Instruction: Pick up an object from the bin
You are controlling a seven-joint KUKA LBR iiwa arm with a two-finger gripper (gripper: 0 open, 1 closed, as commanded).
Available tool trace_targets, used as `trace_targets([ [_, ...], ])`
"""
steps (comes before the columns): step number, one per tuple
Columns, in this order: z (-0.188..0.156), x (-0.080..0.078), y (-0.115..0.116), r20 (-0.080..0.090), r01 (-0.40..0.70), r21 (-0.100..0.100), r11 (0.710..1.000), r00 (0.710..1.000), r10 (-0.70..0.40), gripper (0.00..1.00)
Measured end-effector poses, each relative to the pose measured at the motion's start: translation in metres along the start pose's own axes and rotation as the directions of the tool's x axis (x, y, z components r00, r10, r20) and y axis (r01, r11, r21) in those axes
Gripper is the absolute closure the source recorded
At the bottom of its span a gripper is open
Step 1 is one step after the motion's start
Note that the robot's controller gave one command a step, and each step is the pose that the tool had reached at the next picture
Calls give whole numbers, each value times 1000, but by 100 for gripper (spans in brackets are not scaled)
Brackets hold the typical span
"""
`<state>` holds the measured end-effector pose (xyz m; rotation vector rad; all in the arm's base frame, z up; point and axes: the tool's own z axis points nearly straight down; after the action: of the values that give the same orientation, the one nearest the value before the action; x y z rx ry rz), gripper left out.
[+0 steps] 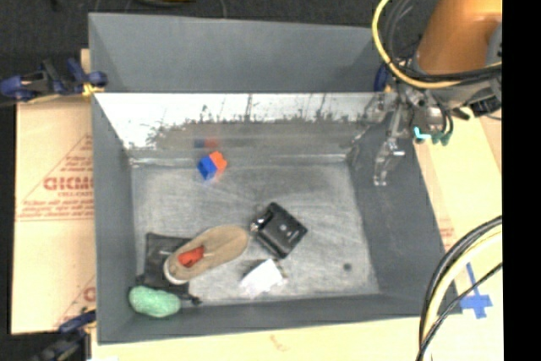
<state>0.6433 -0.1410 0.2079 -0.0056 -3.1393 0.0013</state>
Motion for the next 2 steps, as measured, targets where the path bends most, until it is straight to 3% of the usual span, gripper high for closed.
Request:
trace_targets([
  [1, -5, -2, 0, 8, 2, 2, 1000, 1000, -2, 0],
  [2, 52, 24, 25, 10, 90, 2, 996, 996, -90, 0],
])
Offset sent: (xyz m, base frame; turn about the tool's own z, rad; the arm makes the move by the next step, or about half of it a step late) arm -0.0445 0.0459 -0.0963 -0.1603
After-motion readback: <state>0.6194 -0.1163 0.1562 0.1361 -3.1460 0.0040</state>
